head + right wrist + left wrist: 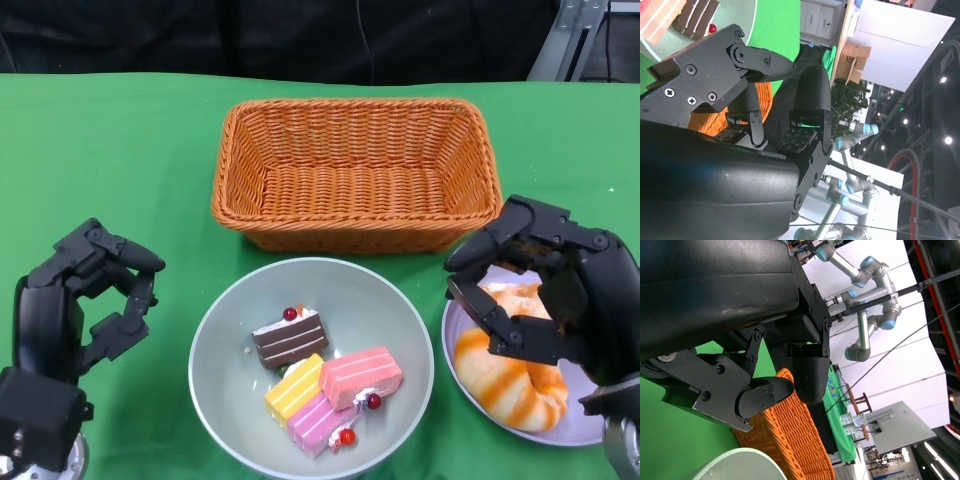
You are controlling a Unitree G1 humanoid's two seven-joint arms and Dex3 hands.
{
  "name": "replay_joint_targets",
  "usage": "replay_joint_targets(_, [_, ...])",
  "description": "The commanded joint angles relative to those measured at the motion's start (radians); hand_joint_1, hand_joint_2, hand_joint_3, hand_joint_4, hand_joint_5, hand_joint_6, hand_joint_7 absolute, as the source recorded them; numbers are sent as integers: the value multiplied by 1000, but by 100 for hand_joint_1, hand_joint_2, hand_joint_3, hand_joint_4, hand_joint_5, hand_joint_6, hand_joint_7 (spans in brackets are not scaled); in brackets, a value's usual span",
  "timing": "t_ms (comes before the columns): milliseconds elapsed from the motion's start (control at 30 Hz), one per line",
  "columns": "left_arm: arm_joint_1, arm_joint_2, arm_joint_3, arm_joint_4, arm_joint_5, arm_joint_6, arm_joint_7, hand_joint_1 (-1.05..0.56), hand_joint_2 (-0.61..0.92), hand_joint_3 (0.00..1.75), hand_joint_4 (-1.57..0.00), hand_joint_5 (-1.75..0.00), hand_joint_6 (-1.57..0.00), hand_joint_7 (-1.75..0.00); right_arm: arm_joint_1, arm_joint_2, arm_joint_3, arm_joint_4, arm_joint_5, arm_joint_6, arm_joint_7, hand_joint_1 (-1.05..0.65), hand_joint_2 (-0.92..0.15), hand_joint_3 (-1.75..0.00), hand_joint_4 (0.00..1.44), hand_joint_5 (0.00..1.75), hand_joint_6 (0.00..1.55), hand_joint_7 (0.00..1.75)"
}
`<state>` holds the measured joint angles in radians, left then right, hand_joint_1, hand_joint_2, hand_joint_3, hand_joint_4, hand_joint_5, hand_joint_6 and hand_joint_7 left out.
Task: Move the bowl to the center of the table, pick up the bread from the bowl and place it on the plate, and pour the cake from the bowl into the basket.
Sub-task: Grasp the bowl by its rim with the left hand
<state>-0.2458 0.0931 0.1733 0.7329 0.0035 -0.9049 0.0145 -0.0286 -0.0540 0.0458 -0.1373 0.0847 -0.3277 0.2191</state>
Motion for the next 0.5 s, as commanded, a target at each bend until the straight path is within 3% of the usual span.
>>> replay_joint_targets(33, [18,46,-10,-19,12,-41,-27,-10,76,74,-73,-159,-73,-132,-2,5,-6,5,15,-4,-5,-17,-59,-75,73,142,72,115])
replay_joint_targets(100, [21,82,-26,-41,39,-58,-47,-11,81,66,-72,-154,-73,-126,-4,8,-8,4,7,0,-15,-16,-59,-76,72,142,72,115])
replay_joint_targets(167, [24,110,-41,-70,44,-67,-77,-13,86,47,-73,-136,-79,-103,-7,11,-10,6,8,3,-20,-15,-59,-77,72,143,72,115])
replay_joint_targets(267, [29,153,-71,-120,25,-88,-144,-15,91,24,-76,-94,-93,-42,-13,13,-14,10,18,8,-22,-13,-59,-78,72,144,72,115])
replay_joint_targets(333, [33,179,-86,-148,25,-105,-177,-18,92,16,-77,-78,-96,-22,-17,13,-16,13,25,11,-19,-13,-59,-78,72,144,72,114])
replay_joint_targets(500, [61,304,-89,-272,179,-173,-202,-27,91,4,-75,-28,-82,-1,-23,20,-20,5,41,41,-27,-11,-59,-79,71,145,71,115])
